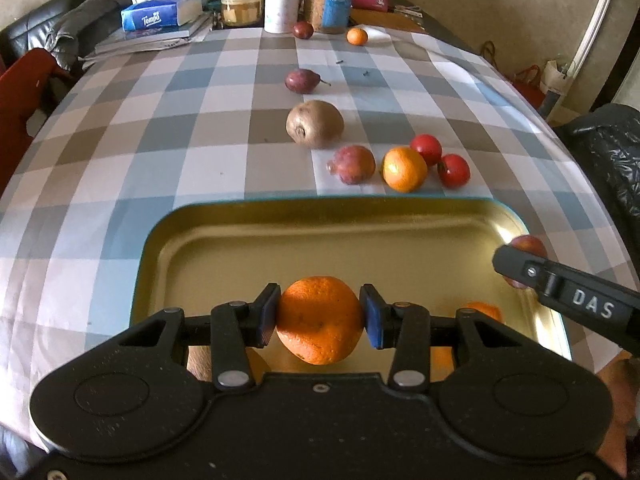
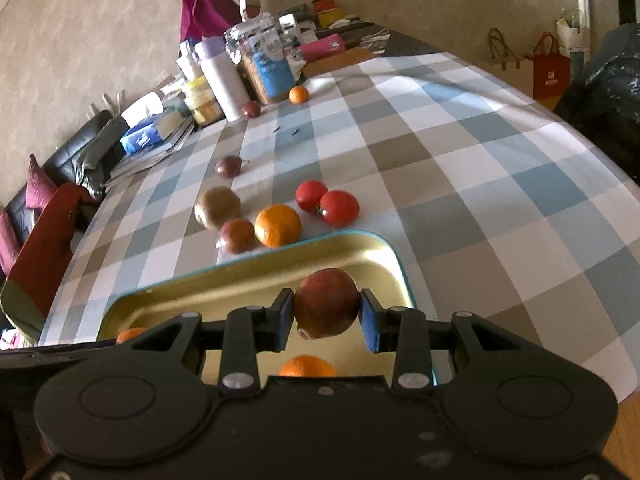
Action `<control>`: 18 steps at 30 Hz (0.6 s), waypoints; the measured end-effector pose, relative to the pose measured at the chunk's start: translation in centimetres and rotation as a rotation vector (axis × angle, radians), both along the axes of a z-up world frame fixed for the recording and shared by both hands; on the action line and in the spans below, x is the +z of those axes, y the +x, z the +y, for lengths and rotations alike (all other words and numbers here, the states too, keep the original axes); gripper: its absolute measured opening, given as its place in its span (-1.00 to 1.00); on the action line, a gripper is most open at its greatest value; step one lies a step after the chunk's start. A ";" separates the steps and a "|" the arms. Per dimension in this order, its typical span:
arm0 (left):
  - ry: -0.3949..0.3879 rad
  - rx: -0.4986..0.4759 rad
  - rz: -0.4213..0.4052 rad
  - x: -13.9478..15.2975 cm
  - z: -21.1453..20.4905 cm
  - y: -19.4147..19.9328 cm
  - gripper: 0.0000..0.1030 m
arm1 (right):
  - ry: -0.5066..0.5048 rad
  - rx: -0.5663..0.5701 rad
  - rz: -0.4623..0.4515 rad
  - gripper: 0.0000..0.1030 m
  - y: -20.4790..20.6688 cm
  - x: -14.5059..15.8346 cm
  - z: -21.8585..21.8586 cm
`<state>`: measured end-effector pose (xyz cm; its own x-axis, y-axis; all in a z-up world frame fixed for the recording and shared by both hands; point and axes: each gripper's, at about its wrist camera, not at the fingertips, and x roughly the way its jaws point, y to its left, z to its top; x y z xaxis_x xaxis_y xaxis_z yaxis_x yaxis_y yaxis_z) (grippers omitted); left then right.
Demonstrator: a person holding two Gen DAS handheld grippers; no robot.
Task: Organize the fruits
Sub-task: 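Open both tools to drop the mandarin and plum into the tray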
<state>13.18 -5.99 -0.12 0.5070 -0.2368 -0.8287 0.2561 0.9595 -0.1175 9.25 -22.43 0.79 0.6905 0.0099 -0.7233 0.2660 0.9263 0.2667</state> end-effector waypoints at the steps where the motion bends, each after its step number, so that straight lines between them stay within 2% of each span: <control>1: 0.002 -0.001 0.000 -0.1 0.0 -0.1 -0.01 | -0.005 0.003 0.002 -0.28 0.1 -0.1 0.1; 12: -0.029 0.013 0.041 -1.2 0.4 0.2 0.00 | -0.027 0.027 0.010 -0.28 0.5 -0.2 0.8; 18: -0.055 0.006 0.011 -0.5 0.7 -0.1 0.03 | -0.011 0.029 0.024 -0.28 0.8 -0.4 0.7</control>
